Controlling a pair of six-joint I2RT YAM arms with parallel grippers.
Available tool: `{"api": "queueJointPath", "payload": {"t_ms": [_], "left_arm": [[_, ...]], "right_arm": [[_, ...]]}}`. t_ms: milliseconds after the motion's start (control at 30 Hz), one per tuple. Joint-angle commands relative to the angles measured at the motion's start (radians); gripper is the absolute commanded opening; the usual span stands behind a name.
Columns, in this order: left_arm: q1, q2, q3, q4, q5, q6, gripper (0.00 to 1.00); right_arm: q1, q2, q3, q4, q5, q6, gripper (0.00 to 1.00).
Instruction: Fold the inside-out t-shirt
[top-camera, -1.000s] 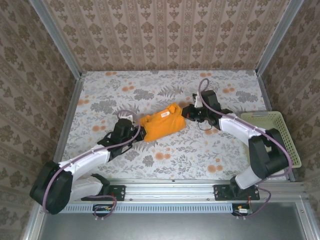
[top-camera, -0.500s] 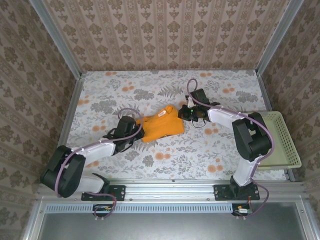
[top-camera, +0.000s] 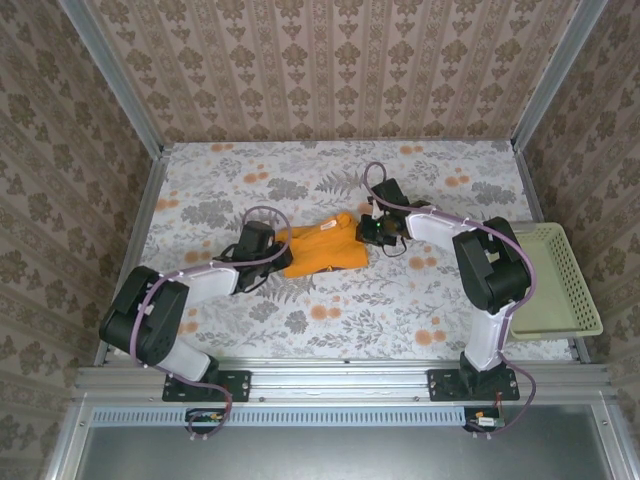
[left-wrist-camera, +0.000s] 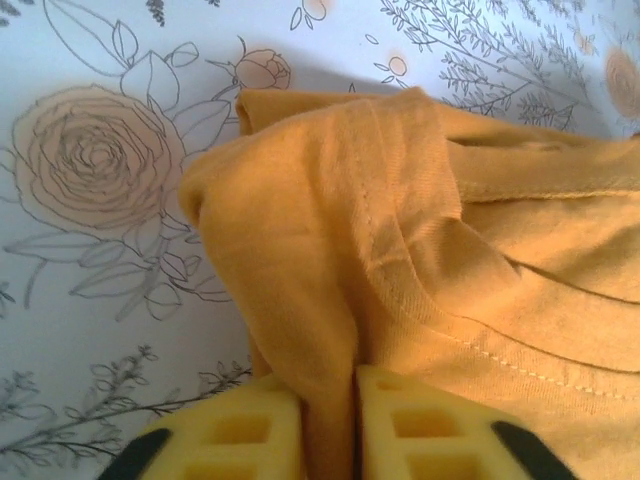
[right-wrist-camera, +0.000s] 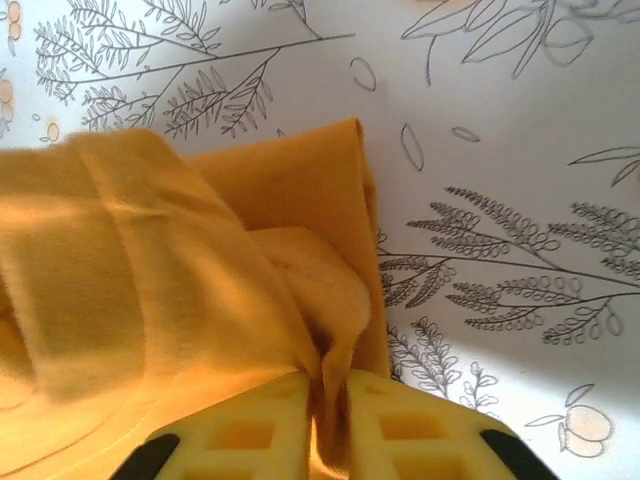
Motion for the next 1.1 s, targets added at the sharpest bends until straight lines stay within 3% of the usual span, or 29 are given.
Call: {"api": "queueJointPath", "payload": {"t_ms": [0,200,567,667,867,967,1067], "left_arm": [[0.031,-0.060,0.049,-0.078,0.046,0.041,0.32],[0.092,-0.092,0.126,-0.116,0.118,0.092,0.53],[0.107,0.162,0.270,-0.111,0.183,0.068,0.51],[0.101,0.225,0.314,-0.119,0.171,0.074,0.42],[0.125,0.290,0.370,-0.151,0.095,0.074,0.12],[0.142,0.288,0.382,-0.166,0.081,0.072,0.03],[0.155,0.242,0.377,-0.185,0.056,0.073,0.00]], "right_arm": [[0.001,-0.062,0.042,-0.077,0.053,-0.056,0.32],[0.002,-0.124,0.067,-0.077,0.019,-0.096,0.54],[0.013,0.057,0.214,-0.091,0.007,-0.090,0.65],[0.012,0.116,0.251,-0.110,0.046,-0.084,0.57],[-0.024,0.207,0.313,-0.143,0.116,-0.102,0.18],[-0.024,0.211,0.323,-0.156,0.128,-0.116,0.12],[-0.024,0.169,0.311,-0.175,0.175,-0.119,0.11]]}}
